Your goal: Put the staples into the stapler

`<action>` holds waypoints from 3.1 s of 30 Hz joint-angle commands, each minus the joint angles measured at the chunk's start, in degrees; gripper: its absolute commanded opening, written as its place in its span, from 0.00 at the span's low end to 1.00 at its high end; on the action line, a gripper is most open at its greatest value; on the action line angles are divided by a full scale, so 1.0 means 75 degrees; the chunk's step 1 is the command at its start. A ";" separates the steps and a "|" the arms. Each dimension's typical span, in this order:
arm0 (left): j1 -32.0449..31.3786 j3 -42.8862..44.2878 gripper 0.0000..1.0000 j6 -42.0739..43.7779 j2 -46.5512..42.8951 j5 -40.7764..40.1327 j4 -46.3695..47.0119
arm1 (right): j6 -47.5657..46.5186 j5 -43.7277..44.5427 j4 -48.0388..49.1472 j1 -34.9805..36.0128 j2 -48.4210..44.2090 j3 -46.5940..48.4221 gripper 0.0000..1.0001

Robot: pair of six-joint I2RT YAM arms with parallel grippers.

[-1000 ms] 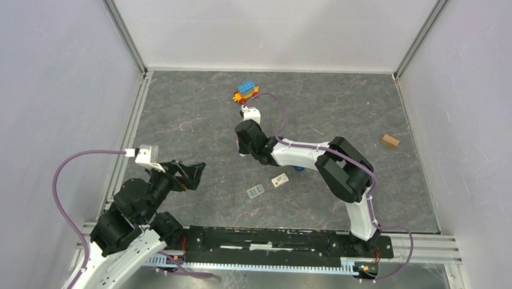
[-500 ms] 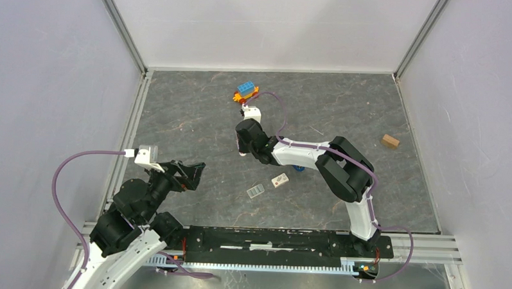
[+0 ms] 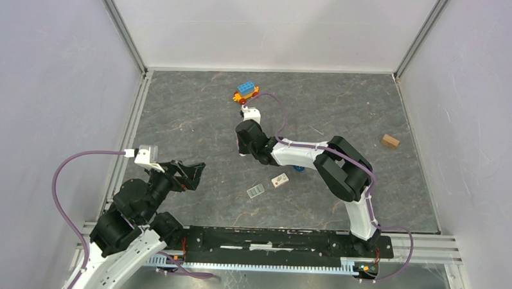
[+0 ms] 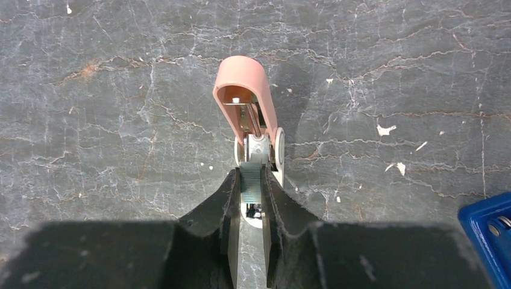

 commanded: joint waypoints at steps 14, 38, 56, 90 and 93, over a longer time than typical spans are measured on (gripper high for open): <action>-0.0025 0.0028 1.00 0.0406 -0.0034 -0.0119 0.0101 | 0.0052 -0.0003 0.0304 -0.0062 0.0133 -0.0141 0.20; -0.0025 0.0025 1.00 0.0406 -0.0031 -0.0146 0.0113 | -0.0016 0.0032 0.0215 -0.0074 0.0030 0.0152 0.20; -0.0026 0.0027 1.00 0.0394 -0.0056 -0.0158 0.0110 | -0.0075 0.0117 0.0196 -0.0074 -0.0144 0.0182 0.20; -0.0025 0.0022 1.00 0.0400 -0.0056 -0.0161 0.0112 | 0.0126 0.0021 0.0330 -0.0062 -0.0033 -0.0113 0.20; -0.0025 0.0020 1.00 0.0394 -0.0048 -0.0167 0.0110 | 0.0178 -0.0026 0.0377 -0.0062 -0.0020 -0.0163 0.20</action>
